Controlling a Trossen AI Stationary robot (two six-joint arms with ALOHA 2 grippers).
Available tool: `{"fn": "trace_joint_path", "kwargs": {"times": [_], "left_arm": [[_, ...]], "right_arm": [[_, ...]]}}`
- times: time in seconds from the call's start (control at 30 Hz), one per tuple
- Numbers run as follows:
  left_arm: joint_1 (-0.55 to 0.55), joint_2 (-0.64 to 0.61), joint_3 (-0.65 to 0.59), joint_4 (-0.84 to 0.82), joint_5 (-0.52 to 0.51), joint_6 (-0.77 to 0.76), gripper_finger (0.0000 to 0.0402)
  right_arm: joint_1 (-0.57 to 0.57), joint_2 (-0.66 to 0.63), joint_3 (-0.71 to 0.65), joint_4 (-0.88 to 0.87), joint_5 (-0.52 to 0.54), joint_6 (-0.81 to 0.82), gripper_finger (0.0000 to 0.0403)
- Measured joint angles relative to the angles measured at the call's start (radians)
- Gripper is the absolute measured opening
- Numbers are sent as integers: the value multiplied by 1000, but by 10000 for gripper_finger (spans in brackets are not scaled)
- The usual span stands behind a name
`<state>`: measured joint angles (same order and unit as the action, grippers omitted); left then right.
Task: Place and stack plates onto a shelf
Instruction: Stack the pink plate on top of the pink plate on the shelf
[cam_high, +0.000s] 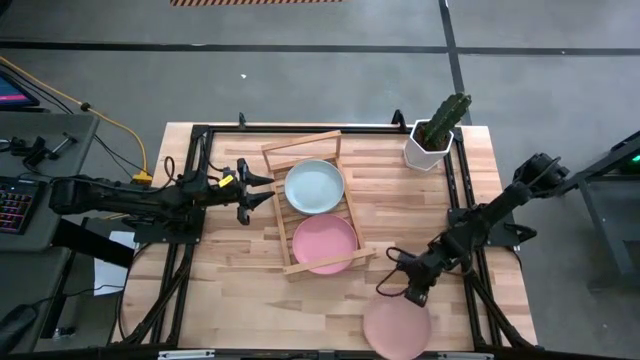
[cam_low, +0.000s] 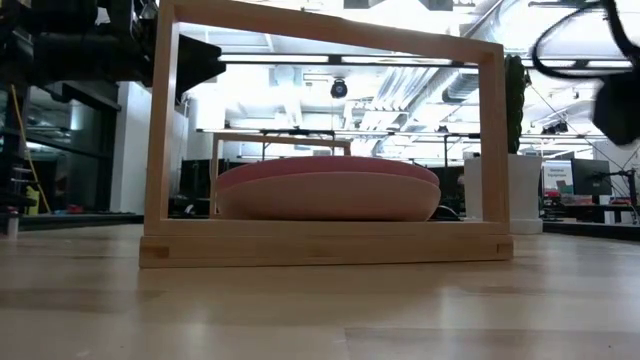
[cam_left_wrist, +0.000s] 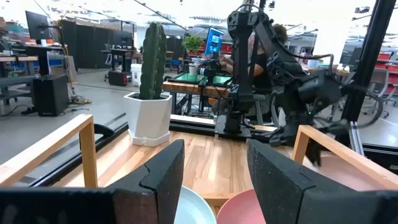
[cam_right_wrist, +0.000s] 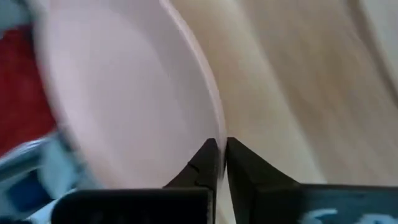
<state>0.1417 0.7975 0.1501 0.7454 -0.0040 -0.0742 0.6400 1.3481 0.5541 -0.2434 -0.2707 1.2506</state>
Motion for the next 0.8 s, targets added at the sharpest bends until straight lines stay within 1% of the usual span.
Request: {"fn": "trace_joint_path", "kwargs": {"times": [0.17, 0.37, 0.43, 0.53, 0.6, 0.7, 0.8], "left_arm": [[0, 0, 0, 0, 0, 0, 166], [0, 0, 0, 0, 0, 0, 166], [0, 0, 0, 0, 0, 0, 166], [0, 0, 0, 0, 0, 0, 166], [0, 0, 0, 3, 0, 0, 166], [0, 0, 0, 3, 0, 0, 166], [0, 0, 0, 3, 0, 0, 166]], "right_arm": [[-37, -28, 0, 188, -3, -39, 2], [-91, -26, 2, 483, 0, -71, 1], [-113, -27, 26, 521, 0, -106, 1], [-157, -27, 107, 492, -21, -188, 0], [-193, -27, 186, 425, -40, -266, 0], [-250, -26, 347, 222, -56, -423, 0], [-311, -27, 531, -19, -19, -612, 0]]}}
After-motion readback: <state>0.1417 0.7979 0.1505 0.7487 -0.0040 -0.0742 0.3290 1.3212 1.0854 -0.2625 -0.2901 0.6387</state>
